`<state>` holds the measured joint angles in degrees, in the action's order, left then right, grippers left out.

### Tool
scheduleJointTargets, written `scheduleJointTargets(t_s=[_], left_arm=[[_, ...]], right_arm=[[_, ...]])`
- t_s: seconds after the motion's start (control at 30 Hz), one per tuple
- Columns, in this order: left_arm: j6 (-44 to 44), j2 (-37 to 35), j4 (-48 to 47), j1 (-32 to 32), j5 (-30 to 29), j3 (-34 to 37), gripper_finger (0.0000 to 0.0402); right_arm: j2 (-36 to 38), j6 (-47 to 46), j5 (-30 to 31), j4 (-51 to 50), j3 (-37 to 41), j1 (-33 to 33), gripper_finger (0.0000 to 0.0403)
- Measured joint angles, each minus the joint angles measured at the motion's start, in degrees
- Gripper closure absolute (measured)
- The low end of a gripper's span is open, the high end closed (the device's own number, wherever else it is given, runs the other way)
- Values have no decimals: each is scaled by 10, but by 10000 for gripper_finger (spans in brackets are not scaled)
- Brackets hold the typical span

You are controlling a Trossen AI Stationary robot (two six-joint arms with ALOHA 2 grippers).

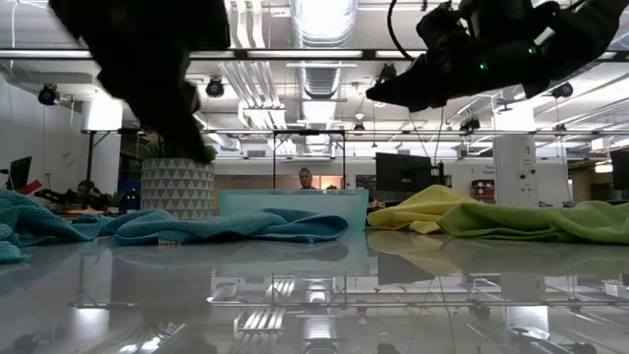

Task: Fold microfiber towels
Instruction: Fold the blue microfiber cloth

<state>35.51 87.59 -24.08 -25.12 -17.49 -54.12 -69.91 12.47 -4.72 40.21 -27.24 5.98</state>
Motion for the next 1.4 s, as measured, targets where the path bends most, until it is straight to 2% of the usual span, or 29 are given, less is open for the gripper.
scheduleJointTargets(t_s=[0.1, 0.2, 0.6, 0.77, 1.0, 1.2, 1.4], left_arm=[[2, 20, -106, 0, 0, -19, 257], [2, 36, -149, 5, -17, -13, 255], [7, 53, -144, 8, -23, 4, 276], [19, 53, -111, 8, -23, 29, 292], [61, 53, -89, 8, -23, 54, 320], [64, 53, -79, 8, -25, 66, 346], [85, 52, -68, 8, -31, 77, 391]], right_arm=[[0, -10, -1, 26, 16, -2, 394], [-3, -21, -2, 39, 25, -3, 394], [-4, -20, 2, 51, 27, -1, 394], [-4, -20, 2, 51, 29, -1, 394], [-4, -20, 2, 51, 29, -1, 394], [-5, -20, 2, 51, 29, -1, 394], [-5, -20, 3, 51, 29, -1, 394]])
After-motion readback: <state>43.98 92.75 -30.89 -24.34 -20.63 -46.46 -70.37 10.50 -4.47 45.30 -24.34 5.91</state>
